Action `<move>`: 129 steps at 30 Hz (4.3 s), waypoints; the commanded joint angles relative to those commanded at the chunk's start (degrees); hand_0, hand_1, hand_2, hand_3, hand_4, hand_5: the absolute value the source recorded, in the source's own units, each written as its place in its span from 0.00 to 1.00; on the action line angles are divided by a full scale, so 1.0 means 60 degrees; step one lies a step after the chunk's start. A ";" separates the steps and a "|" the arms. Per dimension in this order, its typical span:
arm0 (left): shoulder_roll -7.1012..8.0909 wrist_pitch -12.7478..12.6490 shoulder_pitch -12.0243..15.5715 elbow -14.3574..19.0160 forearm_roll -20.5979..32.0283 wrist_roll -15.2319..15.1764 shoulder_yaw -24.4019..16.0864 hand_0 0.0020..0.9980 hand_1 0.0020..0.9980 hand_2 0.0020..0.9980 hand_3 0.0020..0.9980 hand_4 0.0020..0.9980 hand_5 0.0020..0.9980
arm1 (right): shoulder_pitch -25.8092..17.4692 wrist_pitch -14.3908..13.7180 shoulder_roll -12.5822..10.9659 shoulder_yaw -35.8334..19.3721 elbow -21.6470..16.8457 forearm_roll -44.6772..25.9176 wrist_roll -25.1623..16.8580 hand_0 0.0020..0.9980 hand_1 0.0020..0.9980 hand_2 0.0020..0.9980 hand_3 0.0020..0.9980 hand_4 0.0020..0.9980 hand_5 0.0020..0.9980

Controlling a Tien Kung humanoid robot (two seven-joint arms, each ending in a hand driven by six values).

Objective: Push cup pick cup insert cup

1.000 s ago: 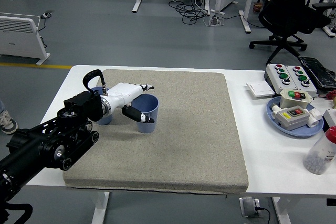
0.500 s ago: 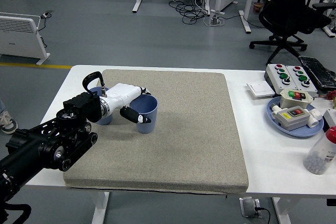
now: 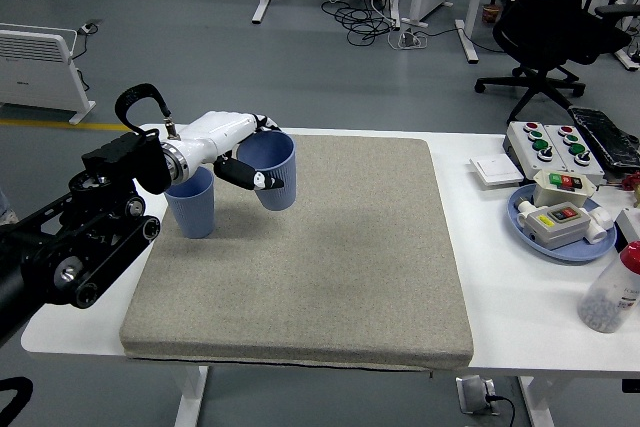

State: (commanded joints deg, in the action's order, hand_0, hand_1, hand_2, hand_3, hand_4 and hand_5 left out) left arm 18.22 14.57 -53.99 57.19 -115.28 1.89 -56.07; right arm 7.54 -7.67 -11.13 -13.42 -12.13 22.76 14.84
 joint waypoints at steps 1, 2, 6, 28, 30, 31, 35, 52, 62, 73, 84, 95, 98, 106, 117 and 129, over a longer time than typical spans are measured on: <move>0.0167 0.0148 -0.0036 0.0185 0.0046 0.0112 -0.0237 0.30 0.53 0.53 0.53 0.70 0.29 | 0.0002 -0.0002 -0.0001 0.0010 0.0000 -0.0018 -0.0003 0.71 0.60 0.69 0.62 0.19 0.53; 0.0287 0.0240 -0.0061 0.0297 0.0103 0.0183 -0.0422 0.29 0.52 0.52 0.52 0.70 0.32 | 0.0002 -0.0003 -0.0001 0.0014 0.0000 -0.0032 -0.0004 0.71 0.60 0.69 0.62 0.19 0.53; 0.0708 0.0657 -0.0144 0.0289 0.0411 0.0586 -0.0753 0.29 0.52 0.52 0.52 0.70 0.32 | 0.0003 -0.0003 -0.0007 0.0057 -0.0001 -0.0102 -0.0015 0.71 0.60 0.69 0.62 0.19 0.53; 0.1120 0.0943 0.0156 -0.0831 0.0121 0.0882 -0.1092 0.29 0.53 0.53 0.53 0.69 0.37 | -0.0011 -0.0019 0.0004 0.0022 0.0002 -0.0070 -0.0002 0.71 0.60 0.69 0.61 0.19 0.53; 0.1104 0.0922 0.0166 -0.0921 0.0080 0.0862 -0.1078 0.29 0.53 0.53 0.53 0.69 0.37 | -0.0016 -0.0022 0.0005 0.0014 0.0001 -0.0062 0.0000 0.71 0.60 0.69 0.61 0.19 0.53; 0.1097 0.0905 0.0166 -0.0957 0.0047 0.0858 -0.1081 0.29 0.53 0.53 0.53 0.69 0.37 | -0.0018 -0.0023 0.0005 0.0008 0.0001 -0.0051 0.0002 0.71 0.60 0.69 0.61 0.19 0.53; 0.1081 0.0865 0.0165 -0.0993 -0.0011 0.0851 -0.1099 0.29 0.53 0.53 0.53 0.69 0.37 | -0.0026 -0.0029 0.0008 -0.0009 -0.0001 -0.0031 0.0006 0.71 0.60 0.69 0.62 0.19 0.53; 0.1001 0.1023 0.0230 -0.1084 -0.0575 0.0227 -0.1110 0.68 0.80 0.82 0.77 0.96 0.65 | -0.0061 -0.0051 0.0020 -0.0026 -0.0009 -0.0008 0.0012 0.71 0.60 0.69 0.62 0.19 0.53; 0.1006 0.0983 0.0231 -0.1203 -0.0611 0.0099 -0.1069 0.86 0.94 0.98 0.94 1.00 0.69 | -0.0024 -0.0039 0.0017 -0.0003 -0.0008 -0.0019 0.0010 0.71 0.60 0.69 0.62 0.19 0.53; 0.1019 0.0688 0.0262 -0.1258 -0.0539 0.0017 -0.1136 0.93 0.99 1.00 1.00 1.00 0.72 | -0.0012 -0.0029 0.0017 0.0009 -0.0004 -0.0042 0.0006 0.71 0.60 0.69 0.62 0.19 0.53; 0.0952 -0.2459 0.1345 -0.0373 0.2190 0.0363 -0.2013 0.78 0.83 0.87 0.85 0.81 0.84 | -0.0005 -0.0031 0.0034 0.0038 0.0002 -0.0095 -0.0026 0.71 0.60 0.69 0.62 0.19 0.53; 0.0537 -0.3964 0.3812 0.1842 0.6587 -0.0535 -0.4152 0.74 0.80 0.81 0.78 0.62 1.00 | -0.0027 -0.0067 0.0033 0.0134 0.0013 -0.0311 -0.0103 0.71 0.60 0.69 0.62 0.19 0.53; 0.0341 -0.3633 0.4832 0.2823 0.7828 -0.0892 -0.4614 0.74 0.80 0.81 0.78 0.62 1.00 | -0.0033 -0.0080 0.0027 0.0126 0.0015 -0.0305 -0.0111 0.71 0.60 0.69 0.62 0.19 0.53; -0.1237 -0.3541 0.7400 0.4730 1.0459 -0.1753 -0.6181 0.79 0.83 0.84 0.80 0.62 1.00 | -0.0083 -0.0153 0.0010 0.0153 0.0016 -0.0388 -0.0154 0.71 0.60 0.69 0.62 0.19 0.54; -0.0930 -0.3460 0.9117 0.5798 1.0287 -0.1888 -0.5486 0.81 0.84 0.85 0.82 0.62 1.00 | -0.0179 -0.0209 0.0064 0.0321 -0.0017 -0.0458 -0.0234 0.71 0.61 0.69 0.62 0.19 0.54; -0.0941 -0.3855 0.9460 0.5731 1.0626 -0.2508 -0.4834 0.82 0.86 0.86 0.83 0.62 1.00 | -0.0219 -0.0442 0.0039 0.1862 -0.0065 -0.2675 -0.1278 0.71 0.61 0.69 0.62 0.18 0.55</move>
State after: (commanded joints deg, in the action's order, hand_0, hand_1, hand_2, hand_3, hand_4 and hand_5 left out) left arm 12.57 -8.56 2.77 91.58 -51.52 -13.16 -85.08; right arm 6.23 -10.32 -10.89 -2.25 -12.52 6.71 7.17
